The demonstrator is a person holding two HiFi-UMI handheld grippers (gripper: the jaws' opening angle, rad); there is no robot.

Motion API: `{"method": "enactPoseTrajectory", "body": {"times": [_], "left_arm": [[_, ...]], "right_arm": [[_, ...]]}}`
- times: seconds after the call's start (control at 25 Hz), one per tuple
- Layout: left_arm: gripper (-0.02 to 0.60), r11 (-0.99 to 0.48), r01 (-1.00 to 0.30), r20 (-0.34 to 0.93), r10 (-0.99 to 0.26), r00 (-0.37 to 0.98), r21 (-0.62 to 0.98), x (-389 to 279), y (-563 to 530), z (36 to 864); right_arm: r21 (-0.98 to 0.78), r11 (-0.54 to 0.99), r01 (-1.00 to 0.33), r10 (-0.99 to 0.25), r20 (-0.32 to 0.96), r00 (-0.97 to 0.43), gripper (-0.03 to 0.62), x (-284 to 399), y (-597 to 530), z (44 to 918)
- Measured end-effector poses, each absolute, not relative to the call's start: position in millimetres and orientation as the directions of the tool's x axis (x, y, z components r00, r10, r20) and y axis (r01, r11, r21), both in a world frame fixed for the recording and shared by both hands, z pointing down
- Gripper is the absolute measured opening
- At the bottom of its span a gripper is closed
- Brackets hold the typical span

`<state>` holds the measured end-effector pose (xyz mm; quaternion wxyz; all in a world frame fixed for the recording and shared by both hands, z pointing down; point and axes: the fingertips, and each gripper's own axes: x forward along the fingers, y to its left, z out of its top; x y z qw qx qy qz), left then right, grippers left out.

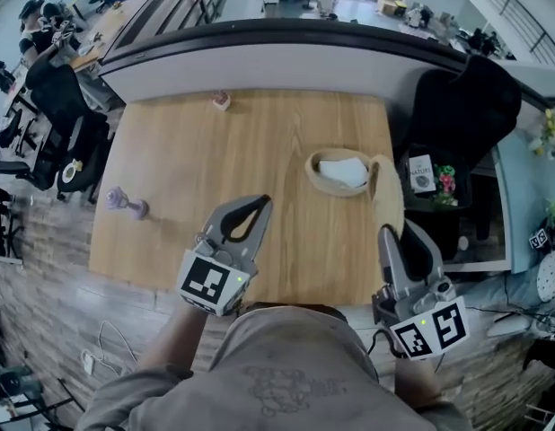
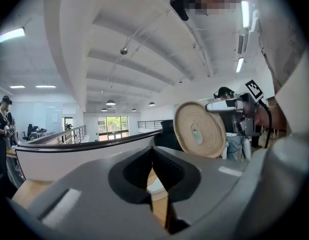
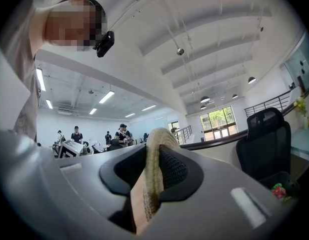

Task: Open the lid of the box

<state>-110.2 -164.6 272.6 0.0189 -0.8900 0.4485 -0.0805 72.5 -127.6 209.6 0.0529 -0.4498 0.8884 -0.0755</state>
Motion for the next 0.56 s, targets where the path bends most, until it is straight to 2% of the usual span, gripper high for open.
{"method": "enactPoseTrajectory", "body": {"times": [0.16,0.56], "left_arm": [[0.002,-0.584,-0.797,0.173,-0.81,0.56,-0.155,-118,-163,273],[0.001,-0.54,-0.82,0.163,-0.841,0.516,-0.19,-133,-167,261]], "right_arm": [[-0.181,0.593,-0.784,-0.799,-0.011,-0.601,0.092,67,-126,214],[-0.152,0.564,-0.812,-0.82,0.017,-0.573,0.092,68,-125,214]]}}
